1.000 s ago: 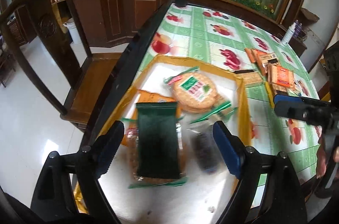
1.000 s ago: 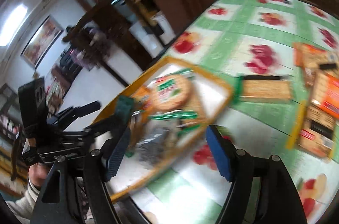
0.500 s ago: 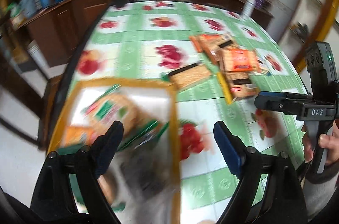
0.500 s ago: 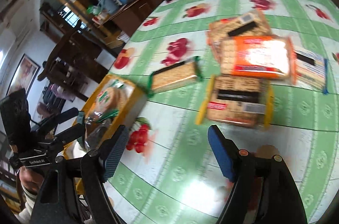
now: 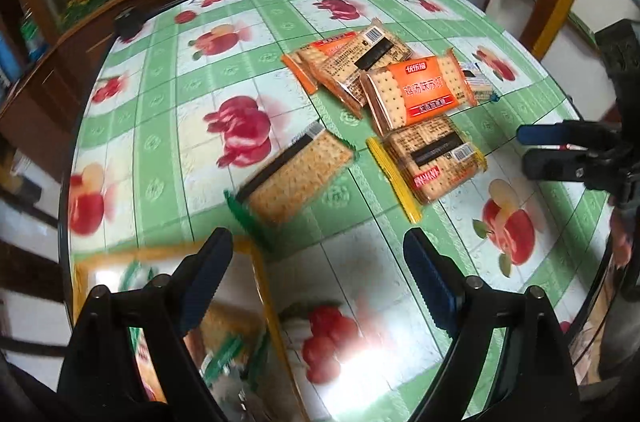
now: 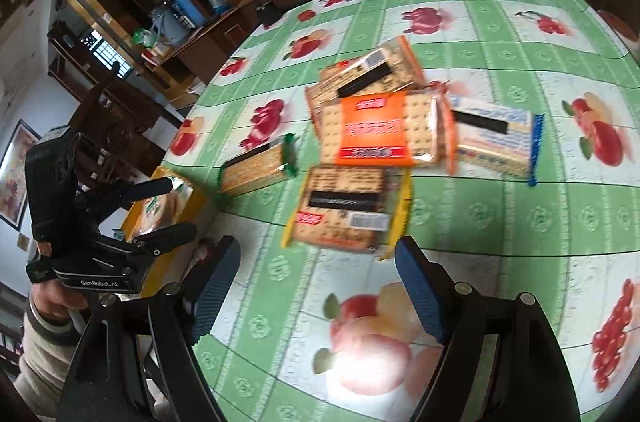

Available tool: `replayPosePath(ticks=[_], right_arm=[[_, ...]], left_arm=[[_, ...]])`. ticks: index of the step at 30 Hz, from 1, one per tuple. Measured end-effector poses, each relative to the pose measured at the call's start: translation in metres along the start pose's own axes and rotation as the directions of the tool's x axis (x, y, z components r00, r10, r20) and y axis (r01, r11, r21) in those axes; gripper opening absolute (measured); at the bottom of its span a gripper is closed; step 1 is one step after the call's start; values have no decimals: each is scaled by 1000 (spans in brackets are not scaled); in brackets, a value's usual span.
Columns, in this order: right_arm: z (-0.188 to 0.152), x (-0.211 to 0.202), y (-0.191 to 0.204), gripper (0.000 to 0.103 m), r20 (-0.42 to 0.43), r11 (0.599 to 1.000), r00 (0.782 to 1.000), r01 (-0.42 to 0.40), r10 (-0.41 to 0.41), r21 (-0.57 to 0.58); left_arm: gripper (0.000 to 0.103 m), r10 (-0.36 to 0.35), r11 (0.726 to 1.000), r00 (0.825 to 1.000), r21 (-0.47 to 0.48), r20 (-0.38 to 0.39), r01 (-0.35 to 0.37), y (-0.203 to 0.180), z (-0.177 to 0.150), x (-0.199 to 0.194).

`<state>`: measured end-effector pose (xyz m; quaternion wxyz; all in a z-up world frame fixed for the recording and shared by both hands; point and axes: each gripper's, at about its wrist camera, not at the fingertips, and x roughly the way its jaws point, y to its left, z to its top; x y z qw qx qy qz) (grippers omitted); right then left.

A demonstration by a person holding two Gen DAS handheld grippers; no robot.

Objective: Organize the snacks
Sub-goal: 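Move both grippers back over the cracker packs on the table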

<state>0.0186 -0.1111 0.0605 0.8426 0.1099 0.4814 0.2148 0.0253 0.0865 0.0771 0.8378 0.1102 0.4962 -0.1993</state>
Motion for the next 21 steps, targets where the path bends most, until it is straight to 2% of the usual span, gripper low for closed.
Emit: replayPosePath(ticks=[4,8,10,15,21], right_arm=[[2,0,-9,80,2,1000,1000,7,-7,15],[3,4,-14,80,-12,1000,1000,18,-18,19],[3,6,-14,80,-18,1000,1000,22,-22,15],[5,6,-15,80,-29,999,999,30,-30,-26],[13,15,-17,81,-52,999,998,19,-21,-34]], left_arm=[[87,-29,998,998,46,-50,31,6,13,16],[87,-26,992,996,118,-81,36,6,27,32],[87,-16,987,995,155,-94,30,6,32,41],[87,-34,966,988,249,-150,71,2,37,65],[87,-22,965,983,254,-182,69,8,41,85]])
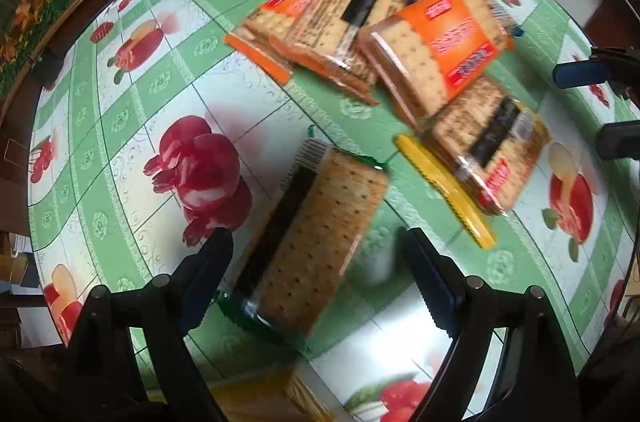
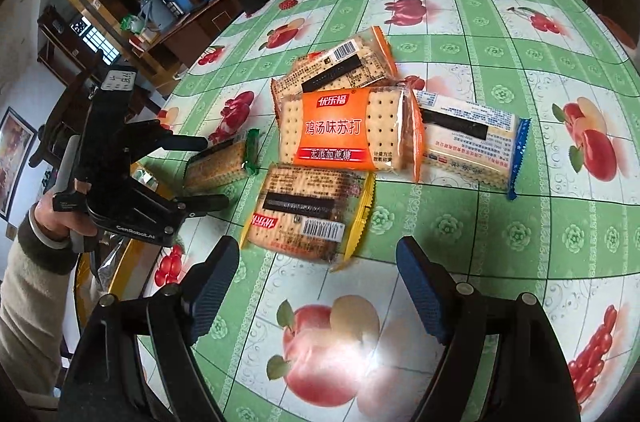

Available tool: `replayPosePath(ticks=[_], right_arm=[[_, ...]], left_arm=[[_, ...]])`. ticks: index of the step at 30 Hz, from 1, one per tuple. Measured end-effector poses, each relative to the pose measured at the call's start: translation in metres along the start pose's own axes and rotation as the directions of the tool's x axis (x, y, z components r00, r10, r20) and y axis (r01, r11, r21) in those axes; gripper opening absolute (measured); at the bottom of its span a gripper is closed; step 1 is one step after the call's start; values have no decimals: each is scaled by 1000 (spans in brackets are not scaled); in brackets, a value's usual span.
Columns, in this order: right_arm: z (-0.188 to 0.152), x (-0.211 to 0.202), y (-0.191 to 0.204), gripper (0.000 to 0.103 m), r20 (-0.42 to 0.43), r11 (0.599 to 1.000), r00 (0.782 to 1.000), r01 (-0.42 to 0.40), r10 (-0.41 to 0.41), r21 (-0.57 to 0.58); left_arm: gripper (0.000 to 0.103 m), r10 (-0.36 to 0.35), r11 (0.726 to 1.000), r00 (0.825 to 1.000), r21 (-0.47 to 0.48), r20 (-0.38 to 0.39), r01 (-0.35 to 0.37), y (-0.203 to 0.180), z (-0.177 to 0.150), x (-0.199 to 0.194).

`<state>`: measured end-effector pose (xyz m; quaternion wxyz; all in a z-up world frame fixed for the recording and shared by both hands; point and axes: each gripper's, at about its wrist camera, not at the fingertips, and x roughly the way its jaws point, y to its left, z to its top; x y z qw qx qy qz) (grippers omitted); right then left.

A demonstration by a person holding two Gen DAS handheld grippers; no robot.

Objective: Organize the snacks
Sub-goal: 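Move both grippers back over the cracker packs on the table, then grasp the green-ended cracker sleeve with the left gripper while the right grasps the yellow-edged pack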

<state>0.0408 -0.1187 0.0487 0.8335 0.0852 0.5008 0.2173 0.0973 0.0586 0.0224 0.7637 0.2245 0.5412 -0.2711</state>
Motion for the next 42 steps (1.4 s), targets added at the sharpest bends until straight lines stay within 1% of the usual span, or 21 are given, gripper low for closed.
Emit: replayPosePath(ticks=[2,5,8,11,13,15,17,18,19,21,23,26,30,33,34,36,38,39,40,41,42], right_arm=[[7,4,3,81,8,1000,1000,-29,29,-7],[20,18,7,81,-6,995,995,-96,96,-8],[31,33,9,81,-15,996,996,-91,90,-12],[43,47,7,81,-31,993,993,-113,113,-14],[44,51,11,81,-47,993,993,-109,106,-52],[38,51,19,81,-78,986,991,-115,106,-122],[25,47,24,81,-145,974,983,-140,114,-180],[19,45,25,81,-166,970,981,-136,103,-201],[11,41,28,81,-174,963,982,-113,71,-244],[4,33,34,81,-154,949,988,-79,33,-306],[2,30,41,85,-141,935,990,-66,17,-349],[0,38,57,87,-162,904,986,-51,-21,-424],[-11,54,76,89,-213,827,972,-37,-101,-561],[-16,70,82,98,-251,783,955,-33,-159,-622],[-17,77,82,101,-251,770,948,-9,-197,-638],[-14,83,79,101,-238,774,945,24,-224,-633],[-12,81,77,99,-225,795,952,29,-206,-606],[-14,79,76,96,-214,799,955,36,-204,-601],[-16,76,75,90,-199,798,957,50,-210,-601],[-17,73,73,86,-190,801,959,56,-209,-596],[-20,69,72,83,-181,806,961,64,-209,-588]], left_arm=[[87,-30,999,1000,-26,4,30,2,2,2],[88,-41,999,999,-34,1,41,1,4,4],[88,-42,998,999,-37,0,42,1,4,5],[88,-44,998,999,-34,2,45,1,4,5],[88,-49,998,999,-28,4,49,0,5,5],[89,-54,998,999,-14,3,54,-1,5,5],[89,-59,998,998,-7,2,59,-1,5,5],[89,-60,998,998,-6,4,60,-1,5,5],[89,-60,998,998,-7,7,60,0,5,5],[90,-59,998,998,-10,10,59,1,7,6],[90,-57,998,998,-18,14,57,2,8,7],[90,-55,998,998,-14,10,55,-1,7,7],[90,-59,998,998,0,3,59,0,7,8],[92,-59,998,998,1,3,59,-1,7,9],[92,-58,998,998,-3,3,58,-1,7,10],[92,-56,998,998,-9,4,56,-1,8,10],[92,-53,998,999,-17,8,53,-2,7,10],[92,-51,998,999,-21,8,51,-3,6,10],[91,-51,998,999,-24,8,51,-3,5,10],[87,-54,998,998,-22,11,54,-5,5,9],[79,-57,998,998,-13,14,57,-7,5,8]])
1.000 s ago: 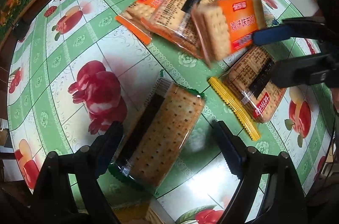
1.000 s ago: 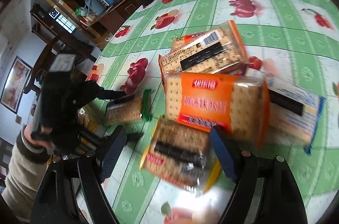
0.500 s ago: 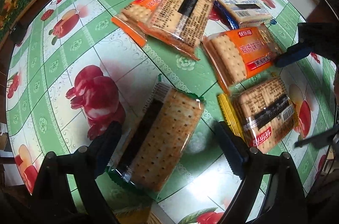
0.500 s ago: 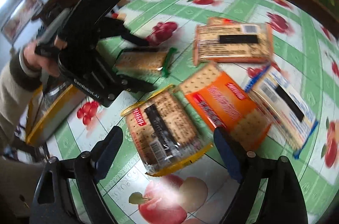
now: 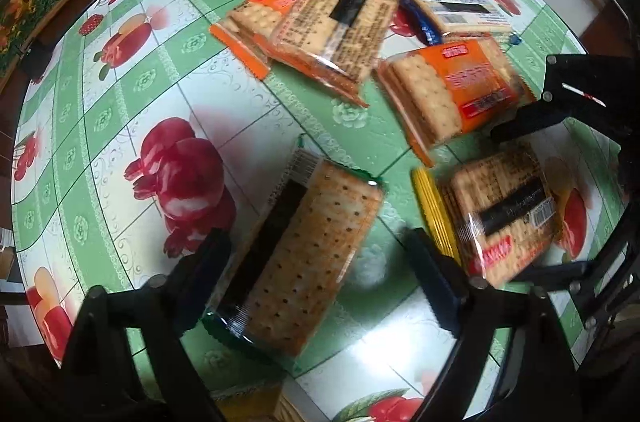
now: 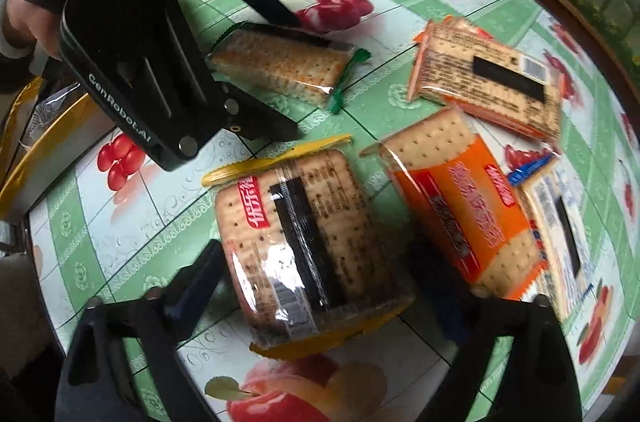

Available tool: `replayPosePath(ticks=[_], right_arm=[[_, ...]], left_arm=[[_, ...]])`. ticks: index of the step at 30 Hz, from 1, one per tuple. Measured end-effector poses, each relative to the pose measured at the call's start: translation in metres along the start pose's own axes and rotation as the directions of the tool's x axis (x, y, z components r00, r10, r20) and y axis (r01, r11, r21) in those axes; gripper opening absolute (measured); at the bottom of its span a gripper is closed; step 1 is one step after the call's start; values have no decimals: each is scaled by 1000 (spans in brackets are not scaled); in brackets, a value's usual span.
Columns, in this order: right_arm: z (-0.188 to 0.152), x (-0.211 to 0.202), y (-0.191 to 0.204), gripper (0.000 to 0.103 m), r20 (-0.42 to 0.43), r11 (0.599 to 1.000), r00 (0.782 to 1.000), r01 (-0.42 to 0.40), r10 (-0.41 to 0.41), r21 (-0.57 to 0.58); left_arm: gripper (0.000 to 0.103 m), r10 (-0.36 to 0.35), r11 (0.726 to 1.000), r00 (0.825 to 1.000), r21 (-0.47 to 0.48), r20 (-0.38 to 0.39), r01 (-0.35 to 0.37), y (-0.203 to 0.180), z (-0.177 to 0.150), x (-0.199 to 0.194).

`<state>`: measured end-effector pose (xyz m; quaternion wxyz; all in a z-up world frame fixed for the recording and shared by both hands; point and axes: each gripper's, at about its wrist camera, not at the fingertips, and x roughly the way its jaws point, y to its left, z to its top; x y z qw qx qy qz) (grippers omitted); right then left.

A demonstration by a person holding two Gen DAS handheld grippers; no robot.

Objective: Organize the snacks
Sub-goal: 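Grasp the green-ended cracker sleeve with the left gripper while the right grasps the yellow-edged pack, then carry both cracker packs over the tray and open both grippers to drop them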

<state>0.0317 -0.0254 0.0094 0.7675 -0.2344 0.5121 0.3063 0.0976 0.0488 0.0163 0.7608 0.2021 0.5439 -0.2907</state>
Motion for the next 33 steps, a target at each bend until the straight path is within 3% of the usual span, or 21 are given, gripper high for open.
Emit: replayPosePath(ticks=[1,3,4,12,17,25,28,33], right_arm=[[-5,-3,0,79,3,1000,1000,3,-3,10],[-12,-7,-3,77,3,999,1000,11,-11,49],[-18,-10,-4,75,10,998,1000,14,-15,64],[-66,-42,-18,73,86,965,996,-5,-18,260],[-85,-61,-16,72,137,945,990,-25,-21,326],[-87,-54,-3,71,84,955,996,9,-36,295],[-81,-49,1,79,48,963,997,42,-57,265],[-68,-31,1,80,6,970,998,65,-68,236]], left_arm=[[74,-4,1000,1000,13,4,4,-4,-1,-2],[53,-8,999,1000,33,8,7,-11,-2,-5],[52,6,999,1000,43,2,-7,-15,-3,-6],[51,61,997,998,48,33,-63,-45,-17,-12],[51,66,997,994,28,89,-69,-65,-25,-35],[51,64,998,991,23,116,-67,-92,-38,-60],[51,66,998,990,6,121,-68,-97,-42,-65],[51,71,997,988,-34,139,-67,-101,-54,-73]])
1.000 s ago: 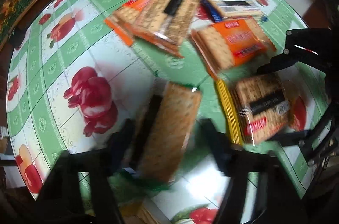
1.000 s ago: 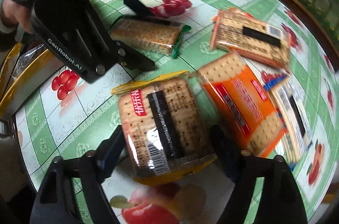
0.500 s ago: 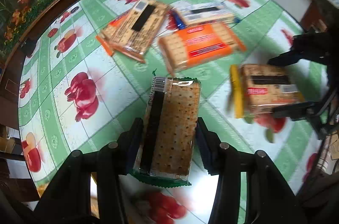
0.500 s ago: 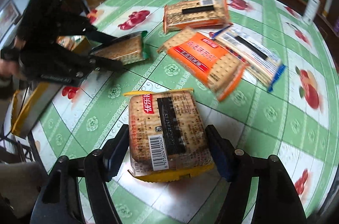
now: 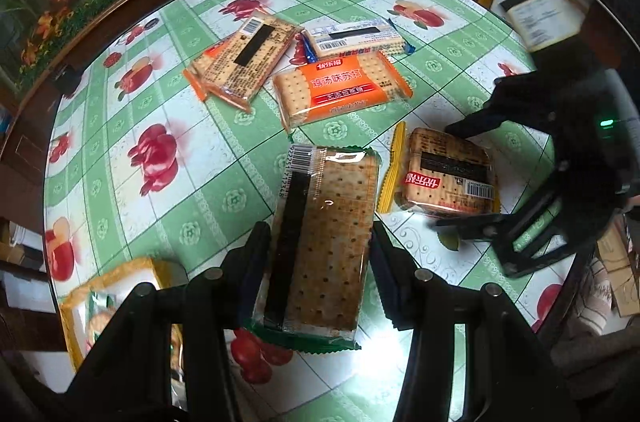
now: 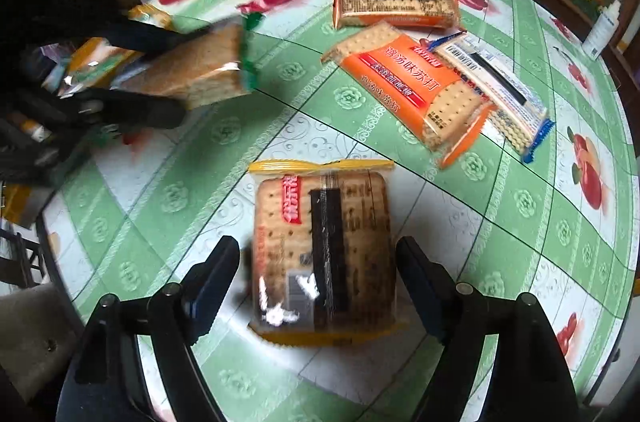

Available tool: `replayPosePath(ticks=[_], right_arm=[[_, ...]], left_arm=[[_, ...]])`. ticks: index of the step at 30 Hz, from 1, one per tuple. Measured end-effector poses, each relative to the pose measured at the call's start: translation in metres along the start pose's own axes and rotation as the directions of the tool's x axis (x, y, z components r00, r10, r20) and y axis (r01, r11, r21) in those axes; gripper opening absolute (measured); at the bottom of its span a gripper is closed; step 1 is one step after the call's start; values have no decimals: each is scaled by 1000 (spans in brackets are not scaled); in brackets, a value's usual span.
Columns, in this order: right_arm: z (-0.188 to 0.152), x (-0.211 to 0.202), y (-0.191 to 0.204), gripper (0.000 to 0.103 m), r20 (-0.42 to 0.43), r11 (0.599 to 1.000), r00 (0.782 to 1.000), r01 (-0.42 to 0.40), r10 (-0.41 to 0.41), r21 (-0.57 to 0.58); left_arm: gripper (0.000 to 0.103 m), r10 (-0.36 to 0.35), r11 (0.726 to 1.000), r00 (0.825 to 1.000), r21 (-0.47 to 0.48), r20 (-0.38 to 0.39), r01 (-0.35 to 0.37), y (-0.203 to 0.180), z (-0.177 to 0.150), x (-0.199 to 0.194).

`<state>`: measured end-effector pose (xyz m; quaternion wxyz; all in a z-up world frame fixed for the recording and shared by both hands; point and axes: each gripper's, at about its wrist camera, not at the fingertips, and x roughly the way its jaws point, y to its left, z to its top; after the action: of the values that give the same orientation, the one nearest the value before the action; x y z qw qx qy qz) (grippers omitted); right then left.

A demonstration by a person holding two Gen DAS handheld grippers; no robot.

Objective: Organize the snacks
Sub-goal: 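Carry both cracker packs over the tray and open both grippers to drop them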

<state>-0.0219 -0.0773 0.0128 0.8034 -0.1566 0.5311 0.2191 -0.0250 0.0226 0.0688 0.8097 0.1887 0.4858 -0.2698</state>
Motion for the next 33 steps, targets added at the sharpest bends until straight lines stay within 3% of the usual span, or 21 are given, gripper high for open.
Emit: replayPosePath(ticks=[3,10,17,33], right_arm=[[-4,-7,-3,69,25,1000,999,-20,20,24],[-7,-33,1,69,75,999,997,-13,10,36],[8,-58,30,69,151,998,987,-56,55,6],[71,-66,124,69,211,978,961,-150,180,-148]], left_arm=[[51,7,999,1000,-34,12,-6,2,-9,-6],[51,36,993,998,-113,60,-29,9,-29,-29],[51,126,977,987,-186,100,-106,27,-52,-58],[51,265,903,959,-374,101,-210,82,-129,-98]])
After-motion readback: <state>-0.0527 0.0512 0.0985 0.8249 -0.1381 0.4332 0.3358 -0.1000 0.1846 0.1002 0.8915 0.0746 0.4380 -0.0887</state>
